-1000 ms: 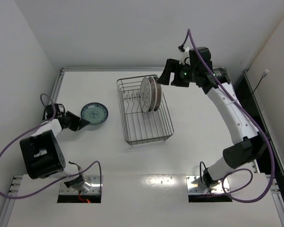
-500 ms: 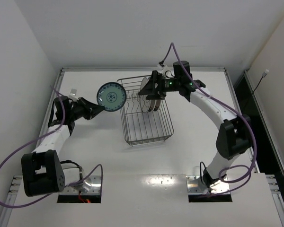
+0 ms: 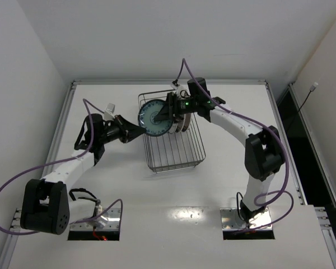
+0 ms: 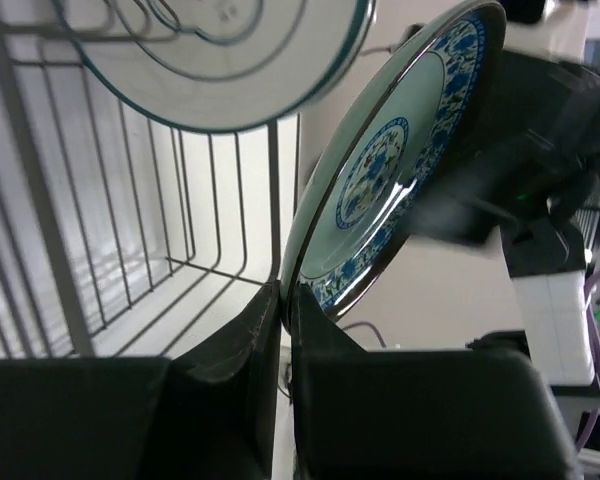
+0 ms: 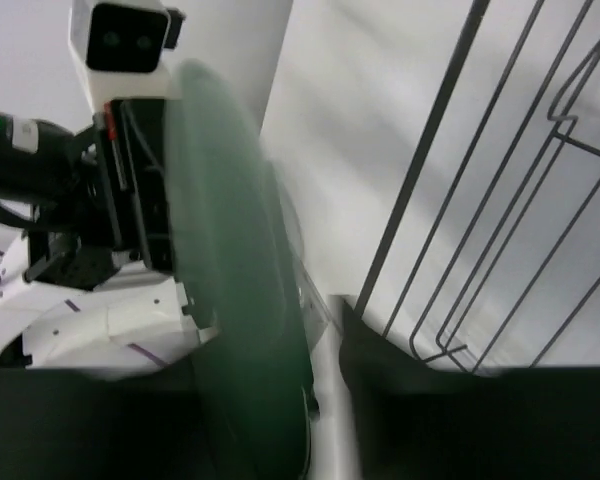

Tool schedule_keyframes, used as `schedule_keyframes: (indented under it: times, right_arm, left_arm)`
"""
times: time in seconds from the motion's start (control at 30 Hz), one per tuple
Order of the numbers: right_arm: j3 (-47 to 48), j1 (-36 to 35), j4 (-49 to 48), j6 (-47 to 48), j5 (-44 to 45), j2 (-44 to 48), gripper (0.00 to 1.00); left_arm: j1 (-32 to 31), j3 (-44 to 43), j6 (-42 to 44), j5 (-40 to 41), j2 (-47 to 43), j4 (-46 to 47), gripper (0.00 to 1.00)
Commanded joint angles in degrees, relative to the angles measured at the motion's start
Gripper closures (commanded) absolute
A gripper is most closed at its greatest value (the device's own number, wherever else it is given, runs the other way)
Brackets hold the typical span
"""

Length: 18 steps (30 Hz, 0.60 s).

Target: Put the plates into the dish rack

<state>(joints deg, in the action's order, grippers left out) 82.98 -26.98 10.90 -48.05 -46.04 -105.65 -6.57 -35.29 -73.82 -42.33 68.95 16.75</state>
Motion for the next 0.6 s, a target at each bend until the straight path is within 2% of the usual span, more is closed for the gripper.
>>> schedule_keyframes:
  times: [0.0,0.03,0.07,0.1,0.13,0.17,0.23,0.27,0.3,0.33,0.37,0.4,0.5,0.57]
  right_arm:
    - [2.9,-0.2,-1.8,0.3,1.3,-0.1,0.88]
    - [2.9,-0.2,-1.0,0.3,2.2,0.6,1.00]
    - [3.4,-0.2,1.5,1.7,6.7,1.7,1.00]
    - [4.9,-0.2,3.4,2.8,9.9,3.1,1.00]
    - [6.5,-0.2,6.2,4.2,13.7,4.3,1.00]
    - [8.8,-0.7,14.6,7.1,23.2,5.7,1.00]
    - [16.8,-2.1,23.2,9.5,33.5,5.7,1.00]
    - [19.5,-2.7,30.0,11.4,42.4,5.7,1.00]
    - [24.2,-4.3,32.8,12.3,46.4,4.2,1.00]
    - [26.6,-5.0,35.6,13.2,52.6,2.8,1.00]
    - [29.1,-5.8,40.6,15.1,55.5,1.2,1.00]
    - [33.3,-7.4,42.8,15.8,58.1,-0.7,1.00]
    - [37.7,-10.1,46.1,18.2,68.5,-7.7,1.00]
    - [39.2,-10.6,46.7,18.9,71.0,-9.9,1.00]
  left_arm:
    - [-3.6,-0.7,-2.2,2.0,-1.7,5.1,1.00]
    - [-3.6,-1.4,-0.8,3.0,-1.7,2.7,0.99]
    - [-3.6,-2.5,1.2,4.3,-1.7,-1.4,0.94]
    - [-2.8,-5.9,7.1,6.2,-1.7,-12.9,0.86]
    - [-2.1,-8.1,10.2,12.0,-2.2,-19.3,0.64]
    - [-1.5,-10.4,13.1,16.1,-2.2,-25.7,0.54]
    - [0.0,-17.5,19.6,25.5,-2.2,-42.2,0.32]
    - [0.0,-19.2,21.1,33.1,-2.2,-45.7,0.32]
    - [1.3,-21.6,22.0,36.6,-2.2,-48.9,0.26]
    - [1.9,-22.4,22.6,39.5,-1.6,-54.2,0.24]
    - [2.7,-22.5,23.7,41.9,-1.6,-55.6,0.24]
    - [3.6,-22.5,24.5,42.0,-0.8,-56.3,0.23]
    - [7.4,-20.6,25.7,39.9,0.7,-58.0,0.23]
    - [8.0,-19.5,25.7,38.4,0.7,-58.0,0.23]
